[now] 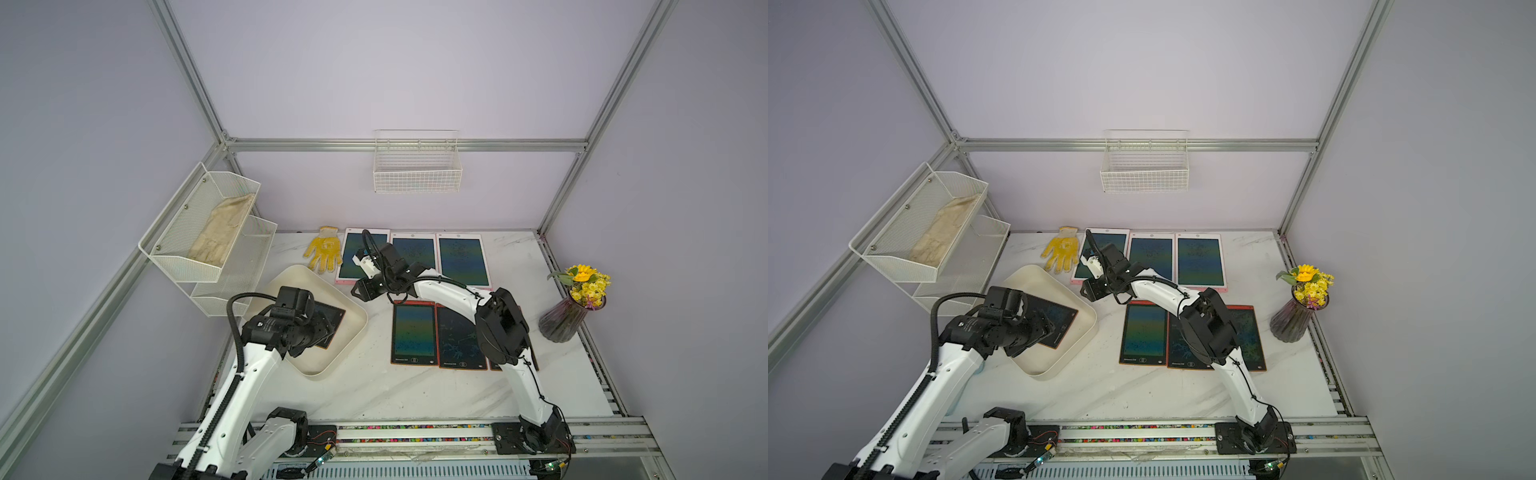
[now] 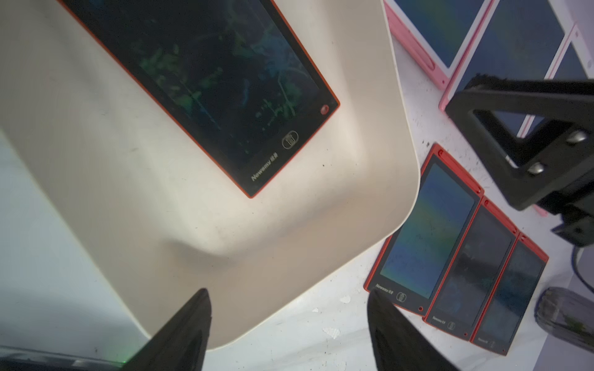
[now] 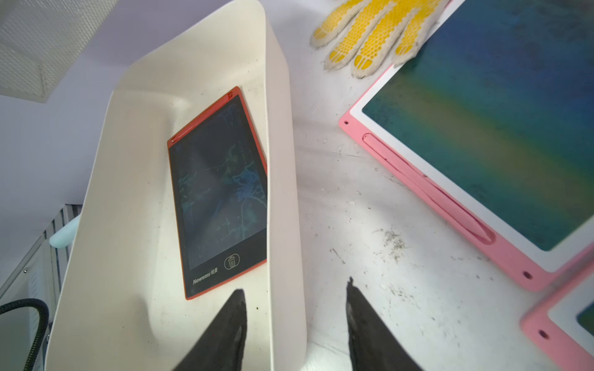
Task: Take out the writing tablet from the storage box
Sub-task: Pick up the writing tablet from the storage box, then adjust the storage box at the center of the board.
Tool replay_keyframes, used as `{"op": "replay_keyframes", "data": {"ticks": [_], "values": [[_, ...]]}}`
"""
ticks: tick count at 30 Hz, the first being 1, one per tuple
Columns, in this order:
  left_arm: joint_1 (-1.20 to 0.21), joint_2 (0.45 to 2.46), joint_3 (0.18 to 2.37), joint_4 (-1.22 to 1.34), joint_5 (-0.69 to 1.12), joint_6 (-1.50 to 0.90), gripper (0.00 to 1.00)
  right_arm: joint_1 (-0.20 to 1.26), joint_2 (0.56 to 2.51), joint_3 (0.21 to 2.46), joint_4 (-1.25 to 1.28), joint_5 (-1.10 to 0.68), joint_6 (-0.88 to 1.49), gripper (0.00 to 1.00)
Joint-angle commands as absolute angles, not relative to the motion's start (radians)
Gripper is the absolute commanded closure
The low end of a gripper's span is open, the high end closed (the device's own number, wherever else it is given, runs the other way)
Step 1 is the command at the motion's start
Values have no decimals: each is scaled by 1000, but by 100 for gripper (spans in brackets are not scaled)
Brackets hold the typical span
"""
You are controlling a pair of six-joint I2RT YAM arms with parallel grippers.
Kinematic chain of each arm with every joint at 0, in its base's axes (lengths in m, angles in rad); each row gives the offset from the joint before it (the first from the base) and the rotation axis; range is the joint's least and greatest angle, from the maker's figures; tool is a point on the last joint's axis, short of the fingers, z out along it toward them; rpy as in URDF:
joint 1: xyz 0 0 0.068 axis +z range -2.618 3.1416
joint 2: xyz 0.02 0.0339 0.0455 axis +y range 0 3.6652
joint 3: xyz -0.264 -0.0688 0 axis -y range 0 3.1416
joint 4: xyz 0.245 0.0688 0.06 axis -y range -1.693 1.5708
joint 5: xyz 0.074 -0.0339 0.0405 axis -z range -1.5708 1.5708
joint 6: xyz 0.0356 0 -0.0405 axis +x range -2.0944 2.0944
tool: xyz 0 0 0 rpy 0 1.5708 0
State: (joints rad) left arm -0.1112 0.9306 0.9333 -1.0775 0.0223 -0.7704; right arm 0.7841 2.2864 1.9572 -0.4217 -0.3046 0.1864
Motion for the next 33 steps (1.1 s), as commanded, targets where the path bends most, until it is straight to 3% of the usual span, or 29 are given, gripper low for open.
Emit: {"op": "replay_keyframes", "data": {"ticks": [1,9,17,28,33], "values": [[-42,890,904,-1152,-16,-754,20,817,2347,2051,-507,-254,147,49],[75,890,887,-1141,54,-687,23,860,2444,2183,-529,-181,195,51],[81,1002,930,-1129,123,-630,24,878,2476,2185,-497,-158,278,64],[82,1080,965,-1084,188,-584,25,939,2319,1919,-386,-146,422,90],[81,1120,956,-1078,212,-548,25,995,2237,1801,-350,-123,539,92]]}}
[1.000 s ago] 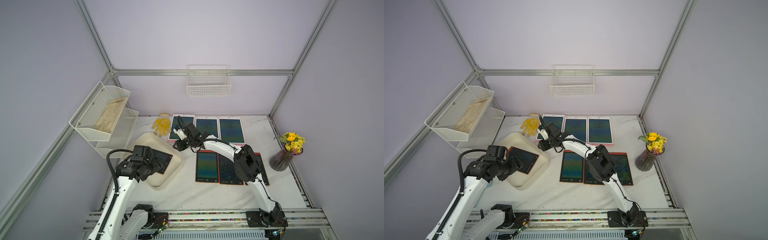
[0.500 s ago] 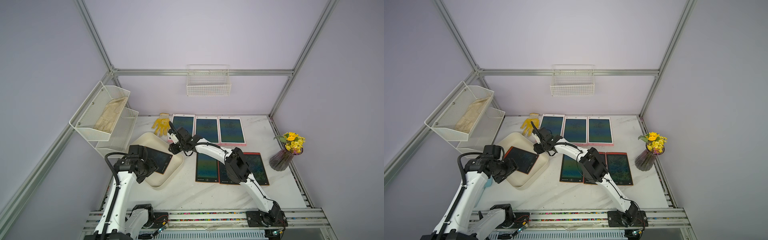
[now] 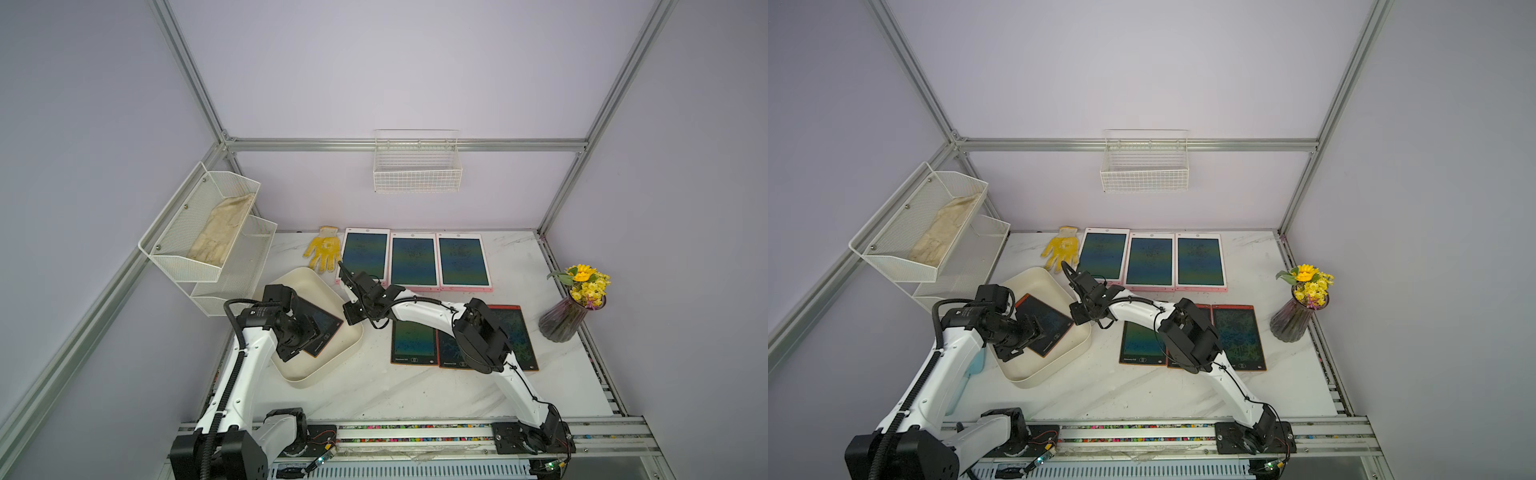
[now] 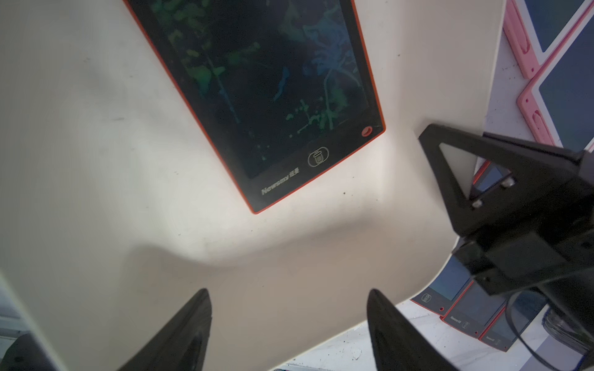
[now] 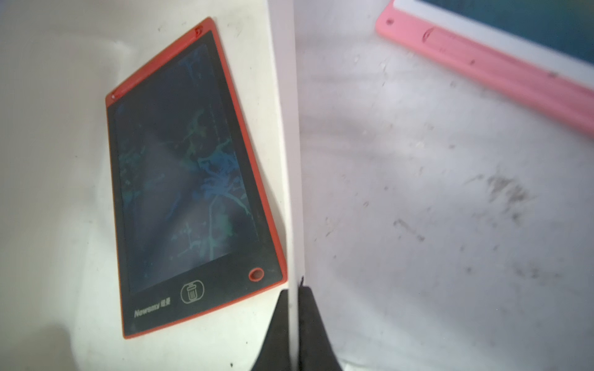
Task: Take out the writing tablet from the storage box
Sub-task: Adjust the storage box at the center of the board.
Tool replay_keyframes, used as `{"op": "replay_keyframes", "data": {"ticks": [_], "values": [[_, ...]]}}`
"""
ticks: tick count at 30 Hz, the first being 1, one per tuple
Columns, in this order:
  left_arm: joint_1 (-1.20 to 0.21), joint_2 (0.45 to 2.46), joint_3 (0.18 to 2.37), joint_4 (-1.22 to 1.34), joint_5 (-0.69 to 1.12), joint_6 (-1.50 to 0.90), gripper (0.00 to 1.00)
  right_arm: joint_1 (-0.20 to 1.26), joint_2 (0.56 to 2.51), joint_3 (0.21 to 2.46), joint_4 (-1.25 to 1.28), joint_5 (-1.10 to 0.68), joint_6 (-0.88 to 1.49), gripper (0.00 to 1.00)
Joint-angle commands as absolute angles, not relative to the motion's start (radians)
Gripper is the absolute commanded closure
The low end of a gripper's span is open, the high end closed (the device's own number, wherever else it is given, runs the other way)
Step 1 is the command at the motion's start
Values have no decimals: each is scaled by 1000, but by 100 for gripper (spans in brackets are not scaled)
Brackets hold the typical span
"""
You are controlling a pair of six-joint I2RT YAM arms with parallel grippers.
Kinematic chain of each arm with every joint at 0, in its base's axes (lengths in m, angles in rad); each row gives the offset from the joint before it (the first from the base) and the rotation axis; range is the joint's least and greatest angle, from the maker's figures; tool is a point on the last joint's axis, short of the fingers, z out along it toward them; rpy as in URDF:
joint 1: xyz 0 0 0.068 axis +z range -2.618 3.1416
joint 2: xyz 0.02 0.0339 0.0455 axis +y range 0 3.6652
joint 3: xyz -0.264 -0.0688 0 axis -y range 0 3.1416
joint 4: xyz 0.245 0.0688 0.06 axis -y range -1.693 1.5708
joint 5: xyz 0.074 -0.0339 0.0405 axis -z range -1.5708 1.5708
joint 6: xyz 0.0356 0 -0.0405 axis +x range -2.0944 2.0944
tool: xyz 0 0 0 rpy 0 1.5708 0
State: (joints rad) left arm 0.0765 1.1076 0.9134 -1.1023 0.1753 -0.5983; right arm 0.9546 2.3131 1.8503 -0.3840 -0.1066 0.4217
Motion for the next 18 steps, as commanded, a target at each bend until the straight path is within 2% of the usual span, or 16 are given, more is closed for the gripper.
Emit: {"op": "replay_keyframes", "data": {"ticks": [1,10,11,14,18], "values": [[81,1128,956,-1077,226,-539,25,1010,2216,1772,-337,-120,567,92],[81,1151,965,-1074,207,-521,24,1088,2117,1647,-294,-34,705,94],[81,1152,964,-1073,203,-524,24,1090,2112,1642,-286,-33,707,91],[83,1164,965,-1078,180,-538,23,1090,2106,1657,-288,-17,703,64],[86,1193,973,-1096,118,-558,23,1078,2136,1719,-300,-12,643,54]]}}
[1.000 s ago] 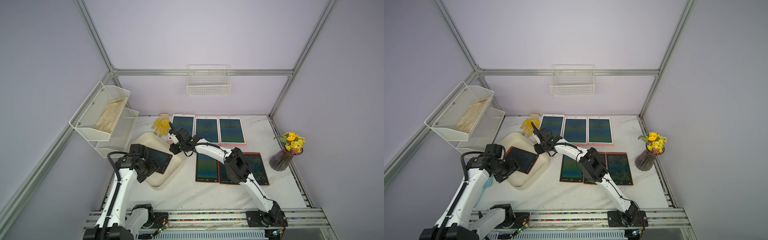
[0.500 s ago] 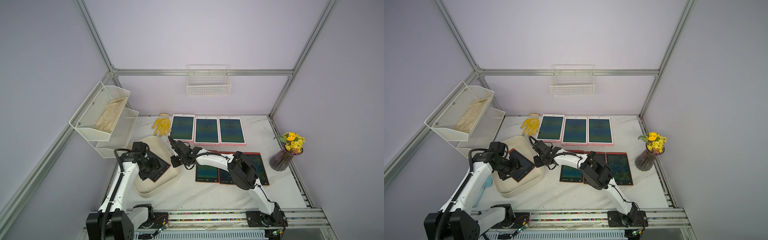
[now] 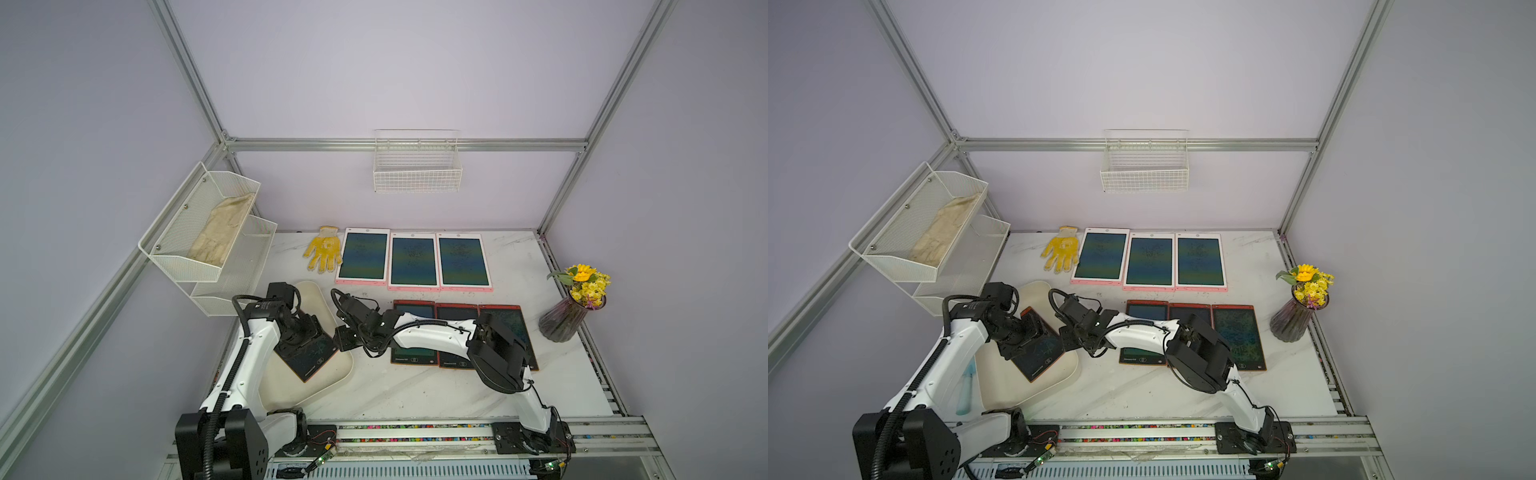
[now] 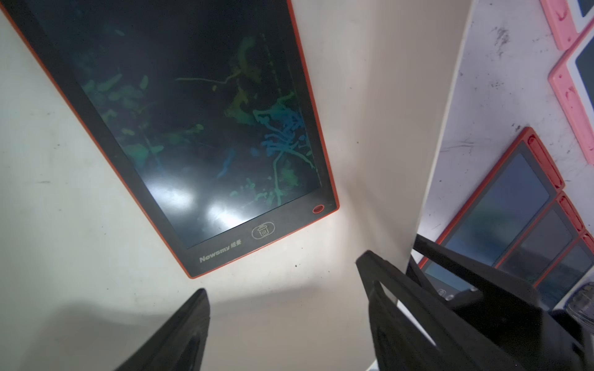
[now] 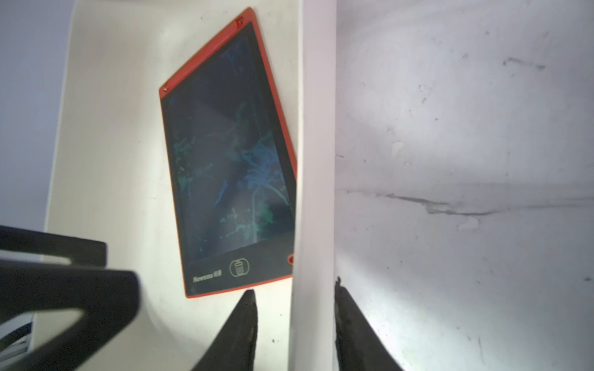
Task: Take out the writing tablet from the storage box
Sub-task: Adjust the storage box at the center of the board.
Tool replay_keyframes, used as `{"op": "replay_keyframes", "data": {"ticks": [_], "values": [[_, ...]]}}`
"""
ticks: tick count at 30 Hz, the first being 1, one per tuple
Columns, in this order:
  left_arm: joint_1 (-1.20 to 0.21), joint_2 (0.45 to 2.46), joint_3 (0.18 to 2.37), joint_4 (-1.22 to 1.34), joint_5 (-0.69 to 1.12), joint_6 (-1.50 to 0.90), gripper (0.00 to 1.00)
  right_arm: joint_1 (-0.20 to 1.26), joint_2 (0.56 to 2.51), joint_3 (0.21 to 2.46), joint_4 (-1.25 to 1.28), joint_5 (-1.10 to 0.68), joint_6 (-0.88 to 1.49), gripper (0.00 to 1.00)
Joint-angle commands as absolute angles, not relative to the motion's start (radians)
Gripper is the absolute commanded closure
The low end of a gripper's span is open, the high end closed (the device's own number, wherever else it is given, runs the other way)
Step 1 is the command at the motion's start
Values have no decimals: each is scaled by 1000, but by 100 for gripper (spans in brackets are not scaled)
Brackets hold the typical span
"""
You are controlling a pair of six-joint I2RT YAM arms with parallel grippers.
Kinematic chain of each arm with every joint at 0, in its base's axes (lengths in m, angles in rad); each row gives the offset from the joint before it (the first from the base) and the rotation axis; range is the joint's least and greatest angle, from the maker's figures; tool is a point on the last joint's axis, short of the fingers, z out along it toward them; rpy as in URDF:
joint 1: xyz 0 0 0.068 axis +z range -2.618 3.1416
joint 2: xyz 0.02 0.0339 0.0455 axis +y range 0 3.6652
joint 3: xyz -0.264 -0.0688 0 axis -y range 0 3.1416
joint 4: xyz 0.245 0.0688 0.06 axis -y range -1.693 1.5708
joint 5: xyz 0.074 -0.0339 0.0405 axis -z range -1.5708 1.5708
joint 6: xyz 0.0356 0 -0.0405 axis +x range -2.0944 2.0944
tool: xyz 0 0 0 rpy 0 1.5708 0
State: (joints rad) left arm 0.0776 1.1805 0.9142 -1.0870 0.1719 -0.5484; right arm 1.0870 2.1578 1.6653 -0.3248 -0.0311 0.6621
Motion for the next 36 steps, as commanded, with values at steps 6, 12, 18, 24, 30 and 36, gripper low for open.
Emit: {"op": "replay_keyframes", "data": {"ticks": [6,12,18,24,30,36], "values": [[103,1258,1019,-1119,3,-589,22,1020,2265,1853,-326,-44,521,55],[152,1320,1029,-1111,-47,-615,20,956,2403,2020,-372,-76,425,58],[210,1289,955,-1047,-43,-657,15,943,2513,2193,-440,-154,355,64],[279,1265,877,-954,7,-680,14,944,2567,2276,-504,-186,346,71],[303,1326,836,-882,57,-677,16,943,2569,2283,-523,-165,374,78],[301,1382,829,-859,61,-667,17,944,2556,2272,-513,-161,400,84]]}}
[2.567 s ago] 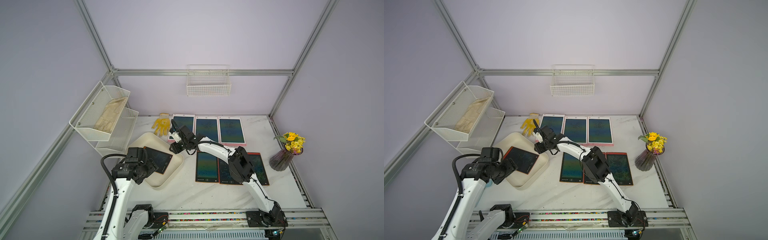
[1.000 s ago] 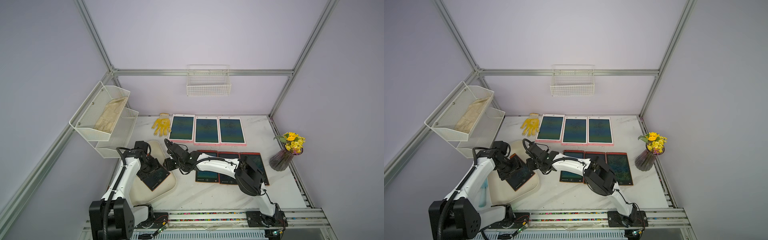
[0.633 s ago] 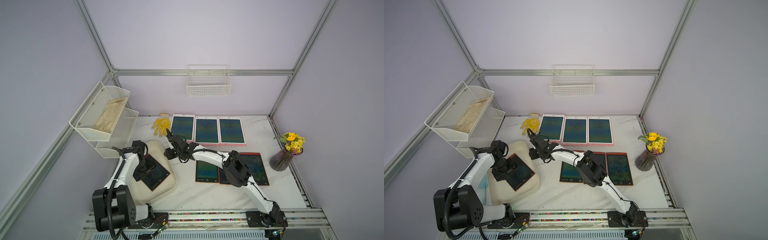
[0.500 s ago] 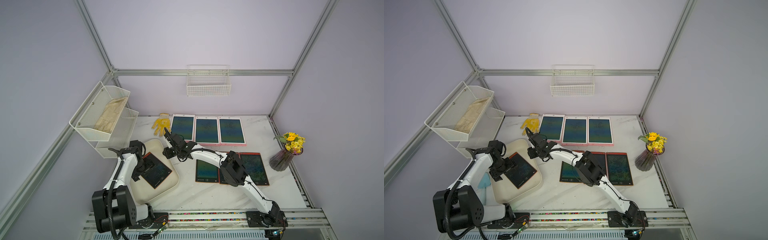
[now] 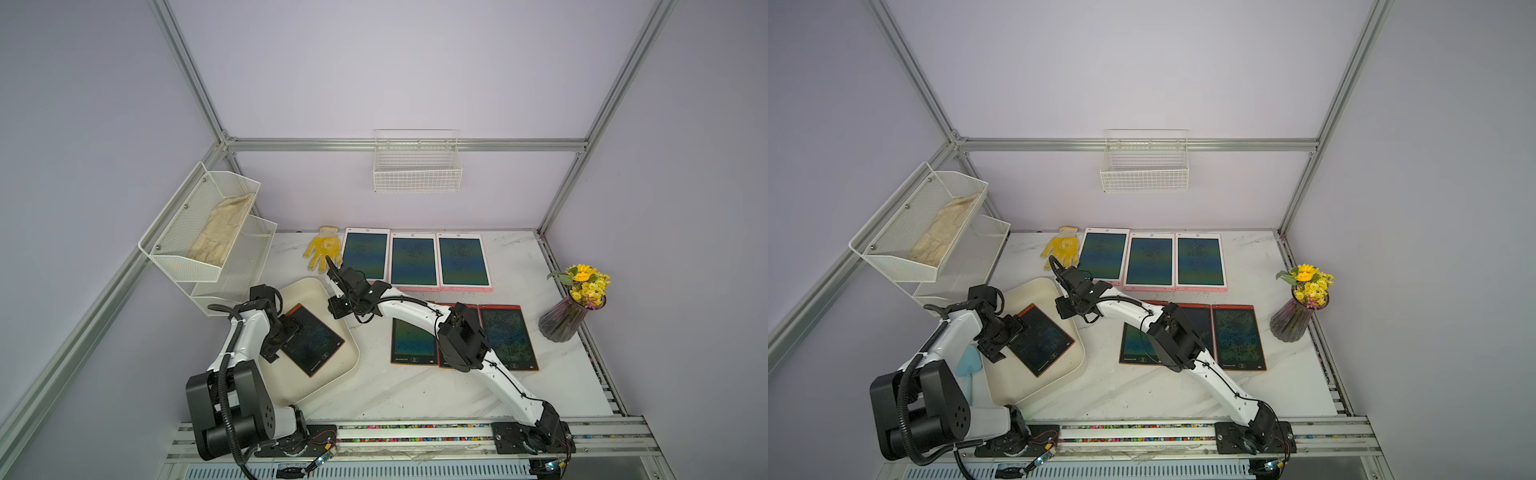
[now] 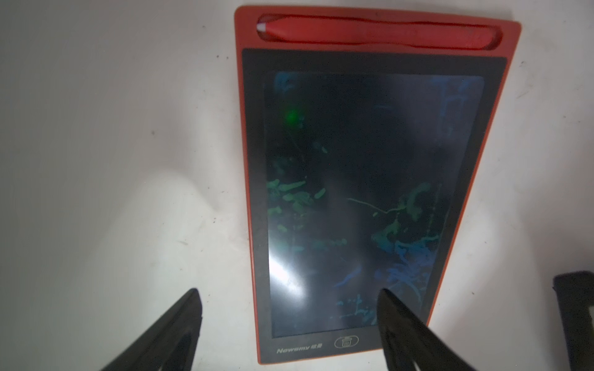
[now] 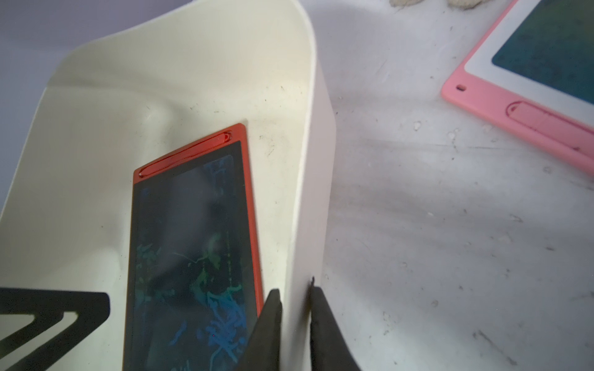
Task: Take out the writing tablet from the storage box
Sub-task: Adjust the storage box at the center of the board.
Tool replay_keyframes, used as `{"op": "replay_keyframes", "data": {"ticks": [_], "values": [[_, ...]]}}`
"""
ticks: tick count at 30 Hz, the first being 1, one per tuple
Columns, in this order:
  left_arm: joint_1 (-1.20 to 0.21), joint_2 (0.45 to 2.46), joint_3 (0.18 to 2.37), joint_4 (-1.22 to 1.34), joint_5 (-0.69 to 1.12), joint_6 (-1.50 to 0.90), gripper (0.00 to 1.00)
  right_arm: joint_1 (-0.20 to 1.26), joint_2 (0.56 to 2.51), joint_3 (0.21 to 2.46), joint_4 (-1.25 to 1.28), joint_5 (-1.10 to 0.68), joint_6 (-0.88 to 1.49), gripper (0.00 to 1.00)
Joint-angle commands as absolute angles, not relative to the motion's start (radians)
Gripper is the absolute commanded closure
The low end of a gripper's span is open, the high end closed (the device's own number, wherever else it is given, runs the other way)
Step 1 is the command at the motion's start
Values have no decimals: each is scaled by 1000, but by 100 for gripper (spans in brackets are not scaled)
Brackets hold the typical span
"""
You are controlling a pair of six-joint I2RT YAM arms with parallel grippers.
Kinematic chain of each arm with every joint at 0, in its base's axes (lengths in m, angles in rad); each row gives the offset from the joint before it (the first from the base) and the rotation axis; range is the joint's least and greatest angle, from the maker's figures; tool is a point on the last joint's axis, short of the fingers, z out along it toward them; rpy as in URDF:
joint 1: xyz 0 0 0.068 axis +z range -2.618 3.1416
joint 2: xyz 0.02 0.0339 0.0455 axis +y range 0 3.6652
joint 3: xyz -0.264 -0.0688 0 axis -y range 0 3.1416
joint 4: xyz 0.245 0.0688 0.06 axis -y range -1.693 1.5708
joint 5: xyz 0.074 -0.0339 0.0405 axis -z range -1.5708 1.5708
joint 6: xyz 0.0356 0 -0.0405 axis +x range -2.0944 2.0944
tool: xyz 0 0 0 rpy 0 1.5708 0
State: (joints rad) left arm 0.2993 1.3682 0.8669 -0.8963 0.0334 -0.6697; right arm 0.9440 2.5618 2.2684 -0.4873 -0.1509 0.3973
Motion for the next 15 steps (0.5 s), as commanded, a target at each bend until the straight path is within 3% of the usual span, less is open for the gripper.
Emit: {"op": "replay_keyframes", "data": {"ticks": [1,15], "values": [[299,1390,827,-858,63,-667,18,944,2553,2269,-513,-157,402,86],[244,1333,774,-835,87,-675,19,938,2446,2095,-410,-99,419,98]]}}
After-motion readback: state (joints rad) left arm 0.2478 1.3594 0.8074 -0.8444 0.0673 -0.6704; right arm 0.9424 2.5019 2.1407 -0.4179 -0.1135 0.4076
